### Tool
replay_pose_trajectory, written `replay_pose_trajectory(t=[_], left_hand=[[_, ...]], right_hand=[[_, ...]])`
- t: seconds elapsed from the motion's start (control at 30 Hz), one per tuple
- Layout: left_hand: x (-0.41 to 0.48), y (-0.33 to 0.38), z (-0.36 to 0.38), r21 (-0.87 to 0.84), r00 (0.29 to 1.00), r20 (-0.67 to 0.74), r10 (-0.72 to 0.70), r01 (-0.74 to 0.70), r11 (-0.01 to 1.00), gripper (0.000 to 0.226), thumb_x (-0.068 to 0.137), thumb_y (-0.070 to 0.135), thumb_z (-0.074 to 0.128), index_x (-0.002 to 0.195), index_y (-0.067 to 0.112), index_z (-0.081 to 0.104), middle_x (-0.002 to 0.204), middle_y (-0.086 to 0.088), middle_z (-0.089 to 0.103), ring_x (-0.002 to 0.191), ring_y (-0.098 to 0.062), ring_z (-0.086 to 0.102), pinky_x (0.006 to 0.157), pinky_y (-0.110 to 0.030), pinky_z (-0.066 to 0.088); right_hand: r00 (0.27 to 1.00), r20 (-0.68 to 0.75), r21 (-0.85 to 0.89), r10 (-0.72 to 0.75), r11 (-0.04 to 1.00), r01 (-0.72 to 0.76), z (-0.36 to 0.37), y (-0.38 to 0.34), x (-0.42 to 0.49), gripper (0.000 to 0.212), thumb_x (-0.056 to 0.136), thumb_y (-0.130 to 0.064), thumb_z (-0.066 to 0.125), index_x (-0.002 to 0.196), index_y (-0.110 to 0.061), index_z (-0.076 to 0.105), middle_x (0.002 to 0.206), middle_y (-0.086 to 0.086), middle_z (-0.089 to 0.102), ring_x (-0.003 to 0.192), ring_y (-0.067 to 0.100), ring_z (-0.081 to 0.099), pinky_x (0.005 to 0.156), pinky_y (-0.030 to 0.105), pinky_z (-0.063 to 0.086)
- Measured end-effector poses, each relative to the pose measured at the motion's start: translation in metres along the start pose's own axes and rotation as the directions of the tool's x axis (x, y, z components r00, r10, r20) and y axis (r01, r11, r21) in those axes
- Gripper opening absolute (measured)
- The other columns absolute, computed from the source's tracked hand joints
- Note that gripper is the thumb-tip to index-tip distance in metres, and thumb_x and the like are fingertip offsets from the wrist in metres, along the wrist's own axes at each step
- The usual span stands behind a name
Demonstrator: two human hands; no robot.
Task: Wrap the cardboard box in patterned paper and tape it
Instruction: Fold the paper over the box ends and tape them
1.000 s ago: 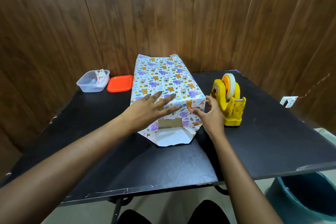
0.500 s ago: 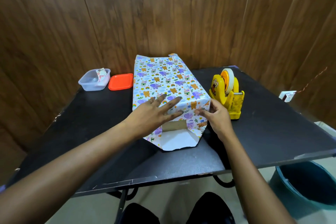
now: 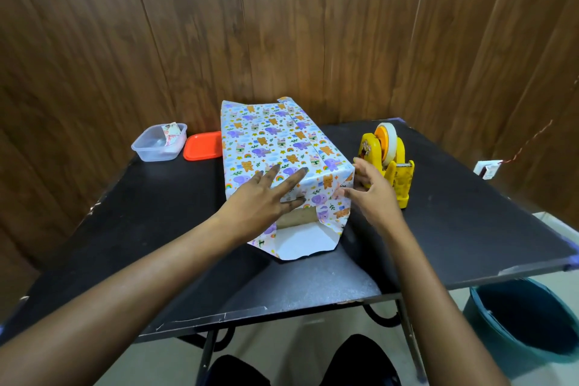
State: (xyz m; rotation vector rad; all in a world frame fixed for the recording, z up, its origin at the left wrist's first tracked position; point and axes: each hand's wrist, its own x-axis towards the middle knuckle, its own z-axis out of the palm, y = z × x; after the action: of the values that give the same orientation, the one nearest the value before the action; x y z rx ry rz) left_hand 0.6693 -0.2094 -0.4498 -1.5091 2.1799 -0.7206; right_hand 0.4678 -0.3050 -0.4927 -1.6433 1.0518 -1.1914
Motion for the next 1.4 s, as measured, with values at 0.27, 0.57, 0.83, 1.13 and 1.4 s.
replay_pose_trajectory(t=[0.27,0.57,0.83,1.13,1.4], left_hand=[[-0.001,0.002,-0.006,-0.016,0.999,0.030,-0.016,0.016,1.000,0.073,0.094,0.000,0.037,0.149,0.037,0.006,0.152,-0.002,-0.030,0.143,-0.041,0.000,0.110,-0.044,0.026],[-0.002,0.002,-0.007,-0.031,0.999,0.031,-0.019,0.020,0.999,0.074,0.094,0.001,0.038,0.148,0.038,0.006,0.152,0.000,-0.030,0.143,-0.040,-0.001,0.109,-0.041,0.029],[-0.002,0.003,-0.008,-0.031,0.999,0.034,-0.018,0.019,0.999,0.073,0.094,0.001,0.036,0.148,0.039,0.005,0.149,0.001,-0.035,0.143,-0.039,-0.002,0.110,-0.040,0.027],[-0.001,0.004,-0.006,-0.021,0.999,0.012,-0.030,0.030,0.999,0.076,0.092,0.000,0.037,0.148,0.041,0.005,0.152,0.000,-0.031,0.143,-0.039,0.001,0.109,-0.039,0.028],[-0.001,0.004,-0.006,-0.014,1.000,0.018,-0.025,0.026,1.000,0.074,0.094,0.002,0.035,0.148,0.041,0.002,0.149,0.001,-0.035,0.144,-0.038,0.000,0.108,-0.038,0.029]], right_hand=[[0.912,-0.402,-0.643,0.087,0.682,-0.349,-0.054,-0.027,0.039,0.044,0.096,-0.038,0.047,0.120,-0.003,0.058,0.129,0.016,0.051,0.127,0.033,0.036,0.103,0.047,0.030],[0.812,-0.278,0.007,0.513,0.847,-0.532,-0.073,-0.049,0.060,0.041,0.081,0.000,0.068,0.120,0.002,0.056,0.134,0.012,0.050,0.122,0.029,0.048,0.086,0.036,0.042],[0.834,-0.265,0.033,0.484,0.869,-0.493,-0.080,-0.052,0.056,0.012,0.085,-0.005,0.064,0.096,-0.003,0.067,0.095,0.007,0.062,0.085,0.017,0.056,0.088,0.032,0.046],[0.833,-0.211,0.289,0.511,0.847,-0.446,-0.065,-0.005,0.013,0.032,0.094,-0.028,0.056,0.067,-0.012,0.062,0.058,-0.001,0.051,0.053,0.010,0.040,0.055,0.024,0.033],[0.817,-0.357,0.421,0.453,0.859,-0.292,-0.043,0.005,0.010,0.033,0.095,-0.028,0.055,0.068,-0.010,0.060,0.054,0.004,0.056,0.048,0.013,0.048,0.044,0.021,0.039]])
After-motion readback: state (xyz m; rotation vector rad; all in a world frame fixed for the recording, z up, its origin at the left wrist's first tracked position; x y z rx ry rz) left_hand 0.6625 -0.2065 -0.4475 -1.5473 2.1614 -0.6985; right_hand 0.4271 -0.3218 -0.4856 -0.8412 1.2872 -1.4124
